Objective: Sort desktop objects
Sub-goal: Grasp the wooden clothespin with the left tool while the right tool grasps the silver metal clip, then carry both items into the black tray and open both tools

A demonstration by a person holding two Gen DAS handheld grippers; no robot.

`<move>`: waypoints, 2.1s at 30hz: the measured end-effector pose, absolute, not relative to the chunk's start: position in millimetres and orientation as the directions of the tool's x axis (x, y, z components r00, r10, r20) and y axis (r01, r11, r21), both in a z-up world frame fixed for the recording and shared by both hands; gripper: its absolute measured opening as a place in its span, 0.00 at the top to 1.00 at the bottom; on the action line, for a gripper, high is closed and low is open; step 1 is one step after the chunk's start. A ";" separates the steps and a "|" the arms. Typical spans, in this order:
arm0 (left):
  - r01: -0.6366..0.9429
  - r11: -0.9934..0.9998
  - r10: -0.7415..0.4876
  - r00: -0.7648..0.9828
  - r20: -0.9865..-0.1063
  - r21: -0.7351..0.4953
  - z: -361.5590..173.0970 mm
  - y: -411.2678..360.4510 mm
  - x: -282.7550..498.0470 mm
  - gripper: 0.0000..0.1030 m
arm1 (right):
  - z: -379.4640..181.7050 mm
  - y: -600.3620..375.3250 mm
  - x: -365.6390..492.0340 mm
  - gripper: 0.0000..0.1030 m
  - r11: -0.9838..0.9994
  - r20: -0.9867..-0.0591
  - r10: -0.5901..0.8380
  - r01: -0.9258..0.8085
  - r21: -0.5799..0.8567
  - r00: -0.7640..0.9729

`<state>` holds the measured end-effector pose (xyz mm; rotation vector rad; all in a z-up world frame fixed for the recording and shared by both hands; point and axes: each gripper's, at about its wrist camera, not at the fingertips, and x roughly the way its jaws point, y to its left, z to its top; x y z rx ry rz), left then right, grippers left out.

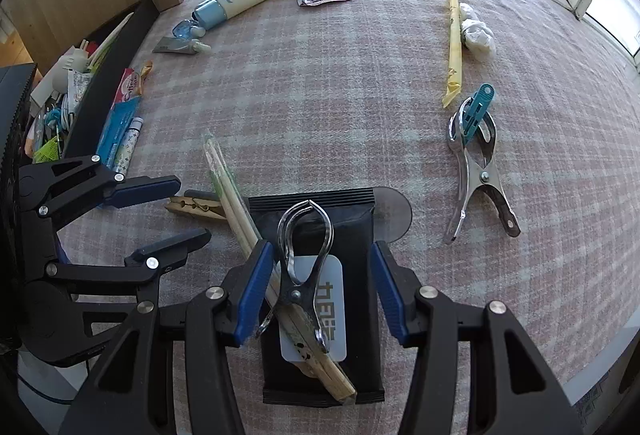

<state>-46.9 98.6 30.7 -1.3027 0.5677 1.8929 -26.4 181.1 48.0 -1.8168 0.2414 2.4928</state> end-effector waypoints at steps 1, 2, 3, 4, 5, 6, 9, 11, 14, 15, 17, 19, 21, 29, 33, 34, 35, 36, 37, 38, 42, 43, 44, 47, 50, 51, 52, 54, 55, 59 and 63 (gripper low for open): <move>-0.787 -0.614 0.331 -0.187 -0.925 -0.061 30.1 98.4 -47.3 0.80 | 47.4 180.5 -27.7 0.51 -0.987 -0.951 -0.051 -0.129 0.094 -0.306; -0.789 -0.612 0.329 -0.186 -0.926 -0.059 29.9 98.3 -46.4 0.81 | 46.7 179.2 -28.4 0.51 -0.989 -0.953 -0.031 -0.130 0.073 -0.303; -0.793 -0.606 0.332 -0.183 -0.926 -0.061 30.1 98.3 -44.6 0.81 | 45.9 177.9 -28.9 0.51 -0.990 -0.954 -0.006 -0.131 0.047 -0.299; -0.798 -0.599 0.337 -0.176 -0.925 -0.066 30.5 98.1 -42.4 0.82 | 45.3 177.1 -29.0 0.52 -0.991 -0.955 0.008 -0.130 0.032 -0.296; -0.802 -0.593 0.340 -0.170 -0.925 -0.070 31.0 98.0 -40.2 0.82 | 44.8 177.7 -28.5 0.55 -0.991 -0.955 0.008 -0.130 0.032 -0.296; -0.805 -0.589 0.341 -0.166 -0.925 -0.073 31.2 98.1 -38.4 0.82 | 44.4 179.3 -27.8 0.59 -0.990 -0.956 0.002 -0.134 0.039 -0.294; -0.806 -0.590 0.327 -0.175 -0.929 -0.056 30.1 101.6 -37.1 0.82 | 42.8 185.3 -27.7 0.68 -0.986 -0.957 -0.009 -0.154 0.056 -0.290; -0.803 -0.593 0.322 -0.167 -0.932 -0.061 27.9 104.0 -38.9 0.82 | 40.7 186.1 -26.8 0.68 -0.985 -0.959 -0.009 -0.160 0.057 -0.282; -0.804 -0.592 0.312 -0.166 -0.936 -0.054 25.0 107.3 -37.5 0.83 | 38.0 183.9 -27.6 0.68 -0.986 -0.961 -0.017 -0.157 0.063 -0.278; -0.806 -0.589 0.315 -0.167 -0.934 -0.055 25.3 107.4 -35.9 0.85 | 38.4 184.0 -27.3 0.69 -0.985 -0.960 -0.020 -0.157 0.067 -0.279; -0.806 -0.587 0.331 -0.150 -0.932 -0.079 26.7 105.3 -32.1 0.89 | 39.9 186.7 -26.1 0.74 -0.981 -0.959 -0.045 -0.169 0.096 -0.281; -0.800 -0.595 0.335 -0.160 -0.928 -0.077 28.3 101.9 -28.8 0.89 | 42.1 191.7 -22.8 0.75 -0.974 -0.954 -0.071 -0.185 0.129 -0.292; -0.786 -0.614 0.333 -0.171 -0.927 -0.075 29.6 97.2 -27.6 0.89 | 44.7 197.1 -19.0 0.75 -0.968 -0.949 -0.082 -0.204 0.149 -0.304; -0.699 -0.704 0.368 -0.210 -0.906 -0.124 52.2 64.8 -26.1 0.89 | 68.2 205.5 -13.1 0.75 -0.962 -0.929 -0.057 -0.228 0.149 -0.365; -0.649 -0.748 0.380 -0.252 -0.890 -0.136 65.9 41.8 -35.8 0.89 | 82.1 197.0 -17.7 0.75 -0.968 -0.916 -0.056 -0.201 0.147 -0.397; -0.632 -0.763 0.376 -0.265 -0.888 -0.135 69.8 35.0 -35.7 0.89 | 85.8 192.3 -20.0 0.75 -0.970 -0.912 -0.059 -0.191 0.148 -0.405; -0.612 -0.780 0.371 -0.279 -0.886 -0.134 73.0 29.2 -37.1 0.89 | 89.5 186.9 -22.4 0.75 -0.972 -0.909 -0.062 -0.181 0.149 -0.413; -0.592 -0.795 0.365 -0.289 -0.885 -0.134 75.5 24.1 -40.5 0.89 | 93.6 181.1 -25.1 0.75 -0.974 -0.905 -0.068 -0.167 0.151 -0.421; -0.571 -0.809 0.359 -0.298 -0.885 -0.135 78.6 17.4 -43.1 0.89 | 97.5 175.0 -28.3 0.75 -0.976 -0.901 -0.075 -0.151 0.154 -0.428; -0.550 -0.824 0.353 -0.311 -0.883 -0.136 81.4 10.7 -46.6 0.89 | 100.8 168.3 -31.2 0.75 -0.979 -0.897 -0.082 -0.135 0.155 -0.435; -0.466 -0.877 0.318 -0.377 -0.870 -0.118 95.5 -29.6 -54.8 0.89 | 114.9 133.5 -48.2 0.75 -0.984 -0.881 -0.116 -0.065 0.164 -0.458; -0.446 -0.888 0.309 -0.392 -0.866 -0.115 99.5 -40.8 -56.7 0.89 | 118.7 123.7 -52.8 0.75 -0.985 -0.877 -0.126 -0.048 0.166 -0.464; -0.423 -0.899 0.299 -0.409 -0.862 -0.111 103.7 -53.3 -58.2 0.89 | 122.1 114.0 -57.8 0.75 -0.985 -0.872 -0.136 -0.028 0.168 -0.470; -0.349 -0.931 0.267 -0.446 -0.854 -0.109 112.8 -91.2 -65.5 0.89 | 133.0 78.6 -72.7 0.75 -0.985 -0.859 -0.163 0.035 0.167 -0.486; -0.283 -0.954 0.230 -0.471 -0.852 -0.102 118.9 -129.2 -74.6 0.89 | 144.1 43.3 -88.4 0.75 -0.981 -0.846 -0.192 0.099 0.165 -0.498; -0.264 -0.959 0.220 -0.479 -0.850 -0.100 120.9 -140.1 -77.2 0.89 | 147.7 31.2 -93.2 0.75 -0.979 -0.842 -0.201 0.121 0.161 -0.501; -0.249 -0.964 0.212 -0.487 -0.848 -0.098 122.9 -149.9 -79.5 0.89 | 150.5 19.6 -98.4 0.75 -0.977 -0.839 -0.208 0.141 0.158 -0.503; -0.223 -0.970 0.201 -0.498 -0.844 -0.099 126.9 -168.4 -85.3 0.89 | 155.3 -3.5 -108.7 0.75 -0.972 -0.835 -0.225 0.176 0.156 -0.502; -0.213 -0.972 0.196 -0.502 -0.842 -0.100 128.5 -175.8 -88.0 0.89 | 157.1 -14.1 -113.1 0.75 -0.968 -0.834 -0.235 0.194 0.156 -0.500; -0.183 -0.978 0.184 -0.518 -0.835 -0.102 132.8 -196.0 -101.0 0.89 | 161.9 -54.2 -128.6 0.75 -0.957 -0.832 -0.254 0.251 0.143 -0.494; -0.171 -0.979 0.185 -0.526 -0.830 -0.110 134.0 -207.7 -112.0 0.89 | 163.5 -83.7 -141.0 0.75 -0.949 -0.834 -0.261 0.286 0.130 -0.486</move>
